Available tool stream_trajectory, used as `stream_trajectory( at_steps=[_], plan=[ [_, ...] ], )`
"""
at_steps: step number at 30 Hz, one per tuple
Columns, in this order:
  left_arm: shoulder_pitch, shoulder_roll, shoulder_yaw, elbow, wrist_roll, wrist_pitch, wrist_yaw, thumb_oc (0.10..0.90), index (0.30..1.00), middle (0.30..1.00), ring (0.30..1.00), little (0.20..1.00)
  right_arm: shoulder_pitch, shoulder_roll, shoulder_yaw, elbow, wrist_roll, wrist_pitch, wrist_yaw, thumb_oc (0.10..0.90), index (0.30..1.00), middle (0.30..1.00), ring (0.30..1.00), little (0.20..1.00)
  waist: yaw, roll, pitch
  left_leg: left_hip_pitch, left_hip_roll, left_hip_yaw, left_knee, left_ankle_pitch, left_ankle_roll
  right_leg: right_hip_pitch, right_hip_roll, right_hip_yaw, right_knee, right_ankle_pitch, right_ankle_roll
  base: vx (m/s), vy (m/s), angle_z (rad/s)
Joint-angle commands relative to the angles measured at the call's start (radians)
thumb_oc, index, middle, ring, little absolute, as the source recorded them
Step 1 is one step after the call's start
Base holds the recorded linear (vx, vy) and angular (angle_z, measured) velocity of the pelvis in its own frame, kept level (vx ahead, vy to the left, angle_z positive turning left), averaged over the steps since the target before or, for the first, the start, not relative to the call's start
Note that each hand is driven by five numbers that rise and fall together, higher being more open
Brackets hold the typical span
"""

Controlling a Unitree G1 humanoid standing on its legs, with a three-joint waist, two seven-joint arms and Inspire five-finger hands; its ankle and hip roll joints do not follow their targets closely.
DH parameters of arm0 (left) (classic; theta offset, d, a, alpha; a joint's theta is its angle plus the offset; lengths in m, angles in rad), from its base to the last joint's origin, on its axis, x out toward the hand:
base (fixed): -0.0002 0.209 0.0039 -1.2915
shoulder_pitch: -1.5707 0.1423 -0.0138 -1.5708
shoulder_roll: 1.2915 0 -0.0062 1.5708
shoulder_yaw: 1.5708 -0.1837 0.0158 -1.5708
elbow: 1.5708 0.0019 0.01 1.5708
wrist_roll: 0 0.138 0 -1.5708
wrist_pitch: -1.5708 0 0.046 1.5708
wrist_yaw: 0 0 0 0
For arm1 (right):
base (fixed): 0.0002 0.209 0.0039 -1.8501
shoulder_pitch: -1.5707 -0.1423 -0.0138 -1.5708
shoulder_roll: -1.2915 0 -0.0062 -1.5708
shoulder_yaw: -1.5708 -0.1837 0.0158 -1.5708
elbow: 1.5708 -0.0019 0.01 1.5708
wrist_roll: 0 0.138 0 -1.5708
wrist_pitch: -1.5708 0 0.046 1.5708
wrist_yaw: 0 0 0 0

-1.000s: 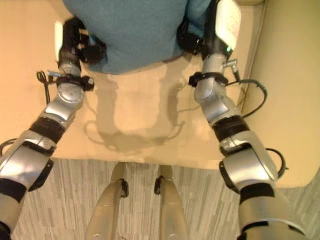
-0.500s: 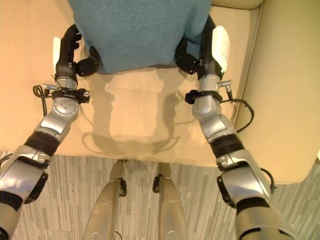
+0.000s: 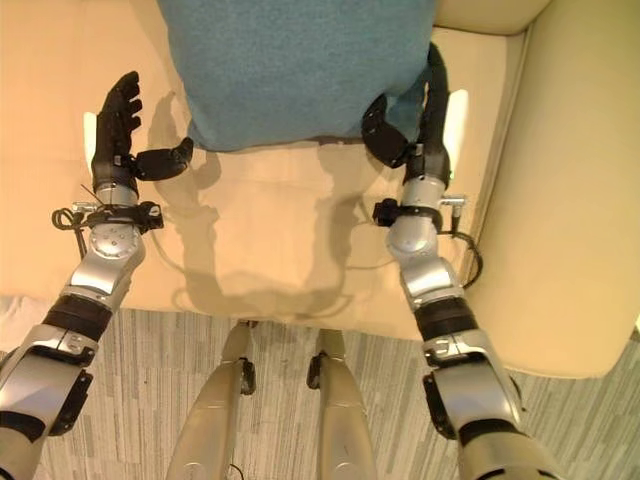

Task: Pick up all the scattered cushions and arrange them neatly on the sofa.

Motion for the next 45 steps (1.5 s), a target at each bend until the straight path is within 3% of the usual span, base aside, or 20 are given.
stream_trajectory(
  at_steps=[1,6,13,21,22,27,37,38,45],
  plan=[
    [0.152,-0.035,0.058,-0.04,-0.028,-0.129,0.014,0.8,0.9,0.9,0.9,0.9,0.039,0.046,0.089,0.0,0.008,-0.12,0.023,0.8,0.9,0.9,0.9,0.9,0.028,-0.02,-0.254,0.013,-0.03,0.002,-0.012,-0.093,-0.044,0.017,-0.032,0.012,-0.017,-0.068,0.113,0.0,0.0,0.0],
    [0.444,-0.115,0.185,-0.159,-0.087,-0.156,-0.048,0.8,0.9,0.9,0.9,0.9,0.123,0.065,0.051,-0.051,0.022,-0.122,0.06,0.8,0.9,0.9,0.9,0.9,0.074,0.002,-0.251,0.033,-0.034,0.001,-0.012,-0.096,-0.042,0.04,-0.038,0.005,-0.017,-0.077,0.109,0.02,-0.005,0.01],
    [0.633,-0.166,0.23,-0.176,-0.149,-0.151,-0.145,0.8,0.9,0.9,0.9,0.9,0.242,0.012,-0.001,-0.107,-0.038,-0.102,0.086,0.8,0.9,0.9,0.9,0.9,0.1,0.013,-0.255,0.058,-0.034,-0.007,-0.012,-0.095,-0.044,0.075,-0.04,-0.017,-0.017,-0.087,0.107,0.02,-0.006,0.06],
    [0.732,-0.121,0.236,-0.159,-0.126,-0.111,-0.227,0.8,0.9,0.9,0.9,0.9,0.403,-0.137,-0.106,-0.147,-0.063,-0.085,0.13,0.8,0.9,0.9,0.9,0.9,0.091,-0.018,-0.273,0.12,-0.027,-0.022,-0.012,-0.106,-0.053,0.149,-0.035,-0.047,-0.017,-0.107,0.104,0.03,-0.054,0.17],
    [0.776,-0.106,0.232,-0.16,-0.116,-0.089,-0.26,0.8,0.9,0.9,0.9,0.9,0.488,-0.182,-0.132,-0.163,-0.074,-0.075,0.165,0.8,0.9,0.9,0.9,0.9,0.08,-0.037,-0.282,0.179,-0.021,-0.02,-0.012,-0.118,-0.053,0.221,-0.03,-0.058,-0.017,-0.124,0.104,0.05,-0.05,0.02],
    [0.859,-0.096,0.233,-0.152,-0.095,-0.059,-0.303,0.8,0.9,0.9,0.9,0.9,0.628,-0.199,-0.169,-0.194,-0.068,-0.072,0.236,0.8,0.9,0.9,0.9,0.9,0.061,-0.057,-0.293,0.29,-0.01,-0.01,-0.012,-0.138,-0.049,0.339,-0.025,-0.064,-0.017,-0.147,0.107,0.08,-0.034,0.01],
    [0.97,-0.125,0.201,-0.051,-0.004,-0.003,-0.369,0.8,0.9,0.9,0.9,0.9,0.861,-0.102,-0.182,-0.142,-0.057,-0.056,0.344,0.8,0.9,0.9,0.9,0.9,0.034,-0.062,-0.332,0.507,-0.003,0.023,-0.012,-0.181,-0.031,0.541,-0.006,-0.068,-0.017,-0.19,0.106,0.05,-0.009,-0.03],
    [0.981,-0.137,0.188,0.02,0.04,0.013,-0.376,0.8,0.9,0.9,0.9,0.9,0.919,-0.061,-0.149,-0.098,-0.063,-0.047,0.377,0.8,0.9,0.9,0.9,0.9,0.029,-0.065,-0.347,0.56,0.0,0.028,-0.012,-0.195,-0.027,0.594,0.003,-0.067,-0.017,-0.204,0.102,0.04,-0.029,-0.01],
    [0.983,-0.175,0.174,0.188,0.095,0.04,-0.37,0.8,0.9,0.9,0.9,0.9,0.962,0.038,-0.062,0.068,-0.028,-0.04,0.437,0.8,0.9,0.9,0.9,0.9,0.025,-0.07,-0.354,0.65,0.01,0.023,-0.012,-0.218,-0.022,0.679,0.03,-0.049,-0.017,-0.238,0.087,0.02,-0.042,-0.02]
  ],
)
